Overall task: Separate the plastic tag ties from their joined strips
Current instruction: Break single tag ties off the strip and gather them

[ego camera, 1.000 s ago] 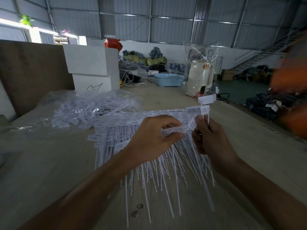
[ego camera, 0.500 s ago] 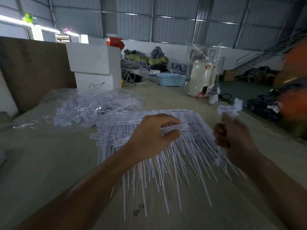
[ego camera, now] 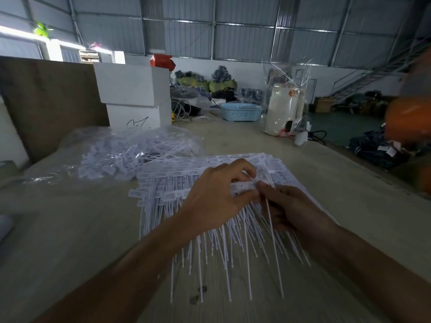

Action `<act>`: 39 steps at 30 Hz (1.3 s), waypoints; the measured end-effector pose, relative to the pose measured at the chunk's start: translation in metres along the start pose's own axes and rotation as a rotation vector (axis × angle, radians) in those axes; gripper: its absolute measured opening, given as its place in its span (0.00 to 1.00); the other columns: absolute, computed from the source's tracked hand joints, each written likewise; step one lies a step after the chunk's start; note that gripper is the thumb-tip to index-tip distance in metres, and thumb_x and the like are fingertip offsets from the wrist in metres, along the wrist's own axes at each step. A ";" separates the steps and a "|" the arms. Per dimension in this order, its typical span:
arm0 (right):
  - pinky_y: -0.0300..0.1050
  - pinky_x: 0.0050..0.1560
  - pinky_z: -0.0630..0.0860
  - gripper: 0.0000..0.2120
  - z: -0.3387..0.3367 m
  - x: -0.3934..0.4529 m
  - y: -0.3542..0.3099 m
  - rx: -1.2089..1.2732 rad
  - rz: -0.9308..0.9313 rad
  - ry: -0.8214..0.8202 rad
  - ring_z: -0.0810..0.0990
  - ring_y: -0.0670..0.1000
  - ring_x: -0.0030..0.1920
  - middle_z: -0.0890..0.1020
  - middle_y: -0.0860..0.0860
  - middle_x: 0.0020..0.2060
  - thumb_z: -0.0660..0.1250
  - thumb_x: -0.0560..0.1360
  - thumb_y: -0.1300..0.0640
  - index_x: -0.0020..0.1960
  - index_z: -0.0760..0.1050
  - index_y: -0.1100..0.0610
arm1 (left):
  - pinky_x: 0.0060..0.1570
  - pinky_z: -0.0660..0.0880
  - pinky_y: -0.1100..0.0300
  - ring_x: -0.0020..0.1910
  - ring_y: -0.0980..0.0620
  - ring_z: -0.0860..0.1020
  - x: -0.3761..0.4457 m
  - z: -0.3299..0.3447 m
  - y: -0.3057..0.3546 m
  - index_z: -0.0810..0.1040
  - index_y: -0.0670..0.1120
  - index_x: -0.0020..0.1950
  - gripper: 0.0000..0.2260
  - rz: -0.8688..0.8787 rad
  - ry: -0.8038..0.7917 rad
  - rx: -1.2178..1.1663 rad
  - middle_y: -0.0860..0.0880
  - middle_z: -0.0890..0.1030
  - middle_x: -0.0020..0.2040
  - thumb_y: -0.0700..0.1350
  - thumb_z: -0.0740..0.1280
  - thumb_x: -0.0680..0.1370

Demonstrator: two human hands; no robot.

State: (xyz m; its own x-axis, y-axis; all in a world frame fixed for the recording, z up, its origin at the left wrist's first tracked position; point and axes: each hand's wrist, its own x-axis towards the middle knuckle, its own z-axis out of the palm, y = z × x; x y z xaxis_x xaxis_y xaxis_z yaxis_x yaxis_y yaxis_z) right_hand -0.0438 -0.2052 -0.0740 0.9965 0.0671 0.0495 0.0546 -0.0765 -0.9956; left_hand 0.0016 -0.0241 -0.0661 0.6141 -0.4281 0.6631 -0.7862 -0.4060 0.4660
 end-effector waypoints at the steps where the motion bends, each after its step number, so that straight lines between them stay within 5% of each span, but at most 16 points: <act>1: 0.41 0.26 0.54 0.16 -0.001 0.001 0.000 0.023 -0.004 0.014 0.56 0.48 0.27 0.59 0.50 0.28 0.65 0.79 0.46 0.36 0.76 0.53 | 0.48 0.77 0.61 0.49 0.63 0.81 0.001 -0.001 0.000 0.76 0.55 0.54 0.10 0.018 -0.001 -0.010 0.58 0.84 0.48 0.49 0.73 0.75; 3: 0.40 0.26 0.53 0.15 -0.005 0.003 -0.002 0.068 -0.012 0.065 0.57 0.49 0.29 0.60 0.49 0.28 0.66 0.79 0.47 0.37 0.77 0.54 | 0.51 0.76 0.67 0.53 0.63 0.80 0.002 -0.002 -0.002 0.77 0.52 0.58 0.10 0.037 0.003 -0.011 0.58 0.83 0.53 0.46 0.70 0.78; 9: 0.42 0.26 0.52 0.15 -0.010 0.004 -0.002 0.159 -0.015 0.053 0.54 0.50 0.30 0.58 0.49 0.29 0.67 0.77 0.46 0.36 0.76 0.53 | 0.52 0.77 0.49 0.54 0.52 0.79 0.000 -0.003 -0.009 0.79 0.54 0.59 0.10 -0.023 -0.016 0.233 0.55 0.83 0.55 0.52 0.68 0.77; 19: 0.39 0.25 0.61 0.16 -0.007 -0.001 -0.005 -0.215 -0.290 0.096 0.62 0.46 0.23 0.66 0.48 0.25 0.63 0.80 0.49 0.37 0.73 0.57 | 0.45 0.77 0.54 0.47 0.50 0.81 0.000 -0.003 -0.011 0.81 0.52 0.57 0.11 0.026 -0.035 0.305 0.54 0.84 0.51 0.50 0.59 0.83; 25: 0.37 0.30 0.63 0.21 -0.010 0.000 -0.005 -0.381 -0.465 0.097 0.66 0.44 0.27 0.68 0.48 0.26 0.62 0.78 0.49 0.39 0.71 0.67 | 0.39 0.77 0.50 0.37 0.54 0.79 0.004 -0.004 -0.012 0.74 0.60 0.40 0.15 -0.011 -0.057 0.188 0.58 0.79 0.36 0.41 0.64 0.81; 29: 0.45 0.33 0.66 0.16 -0.008 0.000 -0.002 -0.573 -0.592 0.165 0.69 0.50 0.30 0.71 0.53 0.30 0.61 0.80 0.51 0.39 0.71 0.62 | 0.39 0.76 0.52 0.33 0.57 0.79 0.005 -0.004 -0.009 0.78 0.55 0.37 0.14 -0.082 -0.018 0.008 0.57 0.80 0.33 0.45 0.64 0.82; 32: 0.35 0.30 0.65 0.15 -0.006 0.001 -0.003 -0.345 -0.491 0.134 0.67 0.42 0.26 0.69 0.45 0.26 0.61 0.79 0.45 0.35 0.72 0.47 | 0.39 0.77 0.63 0.37 0.62 0.81 0.006 -0.004 -0.007 0.82 0.52 0.46 0.08 -0.091 -0.028 -0.072 0.59 0.82 0.37 0.44 0.65 0.81; 34: 0.36 0.27 0.63 0.17 -0.006 0.000 -0.003 -0.180 -0.367 0.079 0.64 0.44 0.25 0.67 0.46 0.26 0.62 0.77 0.41 0.32 0.71 0.46 | 0.39 0.72 0.74 0.39 0.66 0.80 0.005 -0.003 -0.006 0.83 0.48 0.50 0.06 -0.083 -0.028 -0.090 0.62 0.81 0.38 0.44 0.66 0.81; 39: 0.38 0.24 0.58 0.19 -0.012 0.001 -0.005 0.100 -0.110 -0.054 0.60 0.47 0.27 0.69 0.48 0.30 0.62 0.79 0.41 0.33 0.70 0.50 | 0.49 0.73 0.69 0.47 0.62 0.80 0.006 -0.005 -0.007 0.84 0.48 0.55 0.07 0.051 0.037 0.073 0.55 0.84 0.48 0.46 0.70 0.78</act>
State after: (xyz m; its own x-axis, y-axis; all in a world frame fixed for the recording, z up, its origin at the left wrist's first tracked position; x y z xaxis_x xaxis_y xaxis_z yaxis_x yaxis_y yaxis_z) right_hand -0.0421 -0.2164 -0.0679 0.9798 0.1237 0.1574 0.1545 0.0333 -0.9874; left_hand 0.0099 -0.0196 -0.0626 0.5696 -0.4199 0.7066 -0.8081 -0.4429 0.3883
